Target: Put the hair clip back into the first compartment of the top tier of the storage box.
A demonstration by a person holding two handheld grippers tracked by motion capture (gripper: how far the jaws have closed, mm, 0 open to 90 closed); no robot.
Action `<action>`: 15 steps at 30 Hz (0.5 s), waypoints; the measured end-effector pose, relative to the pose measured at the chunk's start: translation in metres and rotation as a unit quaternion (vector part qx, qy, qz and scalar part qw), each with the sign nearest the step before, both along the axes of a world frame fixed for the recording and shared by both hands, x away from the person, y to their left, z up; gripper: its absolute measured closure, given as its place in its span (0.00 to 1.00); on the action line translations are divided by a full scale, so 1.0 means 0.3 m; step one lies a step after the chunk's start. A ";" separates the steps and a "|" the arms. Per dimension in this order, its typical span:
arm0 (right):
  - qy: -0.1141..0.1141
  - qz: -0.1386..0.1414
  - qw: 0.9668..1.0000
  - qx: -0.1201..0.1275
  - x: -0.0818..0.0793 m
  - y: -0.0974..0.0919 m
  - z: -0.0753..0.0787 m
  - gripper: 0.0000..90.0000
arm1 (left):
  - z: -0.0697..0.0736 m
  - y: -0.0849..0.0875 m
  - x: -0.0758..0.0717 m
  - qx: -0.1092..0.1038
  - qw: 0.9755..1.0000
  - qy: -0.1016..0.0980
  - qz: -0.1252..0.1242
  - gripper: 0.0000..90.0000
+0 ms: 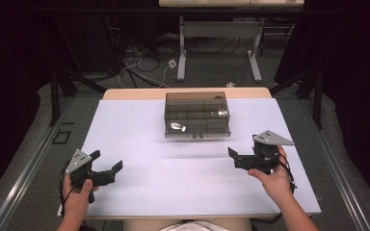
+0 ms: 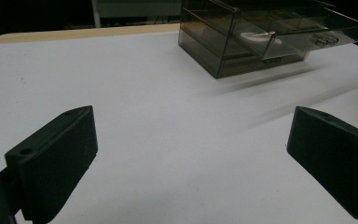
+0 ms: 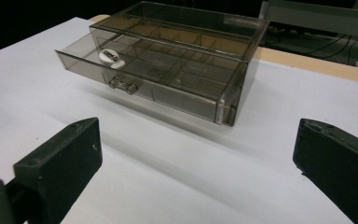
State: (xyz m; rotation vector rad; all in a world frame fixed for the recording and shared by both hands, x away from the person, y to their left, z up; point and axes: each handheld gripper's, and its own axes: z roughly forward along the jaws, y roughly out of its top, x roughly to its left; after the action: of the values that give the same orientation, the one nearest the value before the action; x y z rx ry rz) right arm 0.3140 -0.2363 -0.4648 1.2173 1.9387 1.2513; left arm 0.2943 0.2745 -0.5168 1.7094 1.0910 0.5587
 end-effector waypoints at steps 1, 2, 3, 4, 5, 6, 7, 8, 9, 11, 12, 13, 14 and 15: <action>-0.001 -0.001 1.000 -0.001 -0.003 -0.008 -0.004 0.01 | 0.000 0.000 0.000 0.000 1.000 0.000 0.000 0.02; -0.002 -0.004 1.000 -0.002 -0.006 -0.015 -0.008 0.01 | 0.000 0.000 0.000 0.000 1.000 0.000 0.000 0.02; 0.000 -0.008 1.000 0.001 -0.011 -0.020 -0.012 0.01 | 0.000 0.000 -0.001 0.000 1.000 0.000 0.000 0.02; -0.002 -0.010 1.000 -0.002 -0.014 -0.027 -0.016 0.01 | 0.000 0.000 -0.001 -0.001 1.000 0.001 0.001 0.02; -0.001 -0.013 1.000 -0.004 -0.019 -0.033 -0.020 0.01 | 0.000 0.000 -0.001 -0.001 1.000 0.001 0.001 0.02; -0.002 -0.014 1.000 -0.006 -0.023 -0.040 -0.025 0.01 | 0.000 0.000 -0.001 -0.001 1.000 0.001 0.002 0.02; -0.003 -0.018 1.000 -0.006 -0.026 -0.045 -0.029 0.01 | 0.000 0.001 -0.001 -0.001 1.000 0.001 0.001 0.02; 0.000 -0.020 1.000 -0.005 -0.030 -0.051 -0.034 0.01 | 0.000 0.001 -0.001 -0.001 1.000 0.001 0.002 0.02; -0.002 -0.020 1.000 -0.007 -0.032 -0.058 -0.041 0.01 | 0.000 0.001 -0.001 -0.001 1.000 0.001 0.002 0.02; 0.001 -0.026 1.000 -0.004 -0.038 -0.070 -0.054 0.01 | 0.000 0.000 -0.001 -0.001 1.000 0.001 0.002 0.02; 0.001 -0.027 1.000 -0.004 -0.039 -0.078 -0.061 0.01 | 0.000 0.000 -0.001 -0.001 1.000 0.001 0.001 0.02; 0.003 -0.032 0.999 -0.002 -0.040 -0.083 -0.069 0.01 | 0.000 0.000 -0.001 -0.001 1.000 0.001 0.001 0.02; 0.003 -0.036 0.999 -0.001 -0.041 -0.087 -0.077 0.01 | 0.000 0.000 -0.001 0.000 1.000 0.000 0.000 0.02; 0.005 -0.038 0.999 -0.002 -0.042 -0.092 -0.085 0.01 | 0.000 -0.001 -0.001 -0.001 1.000 0.000 0.000 0.02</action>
State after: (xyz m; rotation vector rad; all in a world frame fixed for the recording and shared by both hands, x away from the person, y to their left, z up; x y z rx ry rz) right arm 0.3015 -0.2639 -0.4904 1.2854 1.8827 1.2035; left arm 0.2940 0.2741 -0.5167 1.7067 1.0928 0.5568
